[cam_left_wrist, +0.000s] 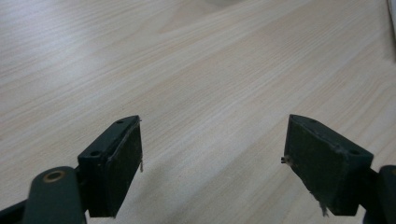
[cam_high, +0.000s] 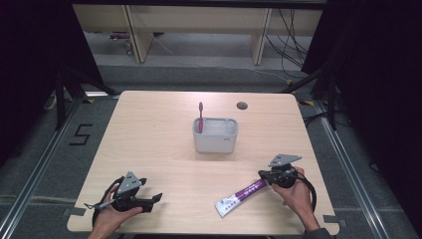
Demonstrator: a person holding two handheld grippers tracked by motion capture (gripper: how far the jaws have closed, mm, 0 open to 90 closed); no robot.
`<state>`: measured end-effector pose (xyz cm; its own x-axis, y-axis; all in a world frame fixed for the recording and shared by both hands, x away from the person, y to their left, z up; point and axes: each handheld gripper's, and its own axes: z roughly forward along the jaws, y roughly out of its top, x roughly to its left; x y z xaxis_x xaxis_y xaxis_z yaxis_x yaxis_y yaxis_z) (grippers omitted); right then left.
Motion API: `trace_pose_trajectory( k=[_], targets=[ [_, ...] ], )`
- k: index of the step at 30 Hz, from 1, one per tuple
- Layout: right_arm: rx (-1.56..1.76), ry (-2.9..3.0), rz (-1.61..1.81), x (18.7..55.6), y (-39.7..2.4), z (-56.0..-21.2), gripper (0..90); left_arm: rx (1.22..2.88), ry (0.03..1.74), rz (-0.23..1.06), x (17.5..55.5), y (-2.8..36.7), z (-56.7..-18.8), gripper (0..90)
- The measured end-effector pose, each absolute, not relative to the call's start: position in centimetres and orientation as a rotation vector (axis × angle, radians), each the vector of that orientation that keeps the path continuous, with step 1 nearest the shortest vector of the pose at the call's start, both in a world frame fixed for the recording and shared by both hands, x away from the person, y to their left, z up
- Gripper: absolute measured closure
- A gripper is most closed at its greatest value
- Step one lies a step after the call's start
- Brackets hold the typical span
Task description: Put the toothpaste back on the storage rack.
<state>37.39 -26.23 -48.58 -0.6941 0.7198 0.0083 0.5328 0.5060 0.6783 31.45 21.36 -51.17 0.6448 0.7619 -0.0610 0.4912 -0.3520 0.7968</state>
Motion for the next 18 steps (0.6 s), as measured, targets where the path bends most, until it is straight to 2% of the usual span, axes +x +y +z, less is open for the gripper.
trace_pose_trajectory(
  k=[18],
  targets=[
    [1.086,2.518,0.978,34.3,-27.1,-48.3,90.0,2.033,0.965,0.411,31.4,21.4,-51.1,19.2]
  ],
)
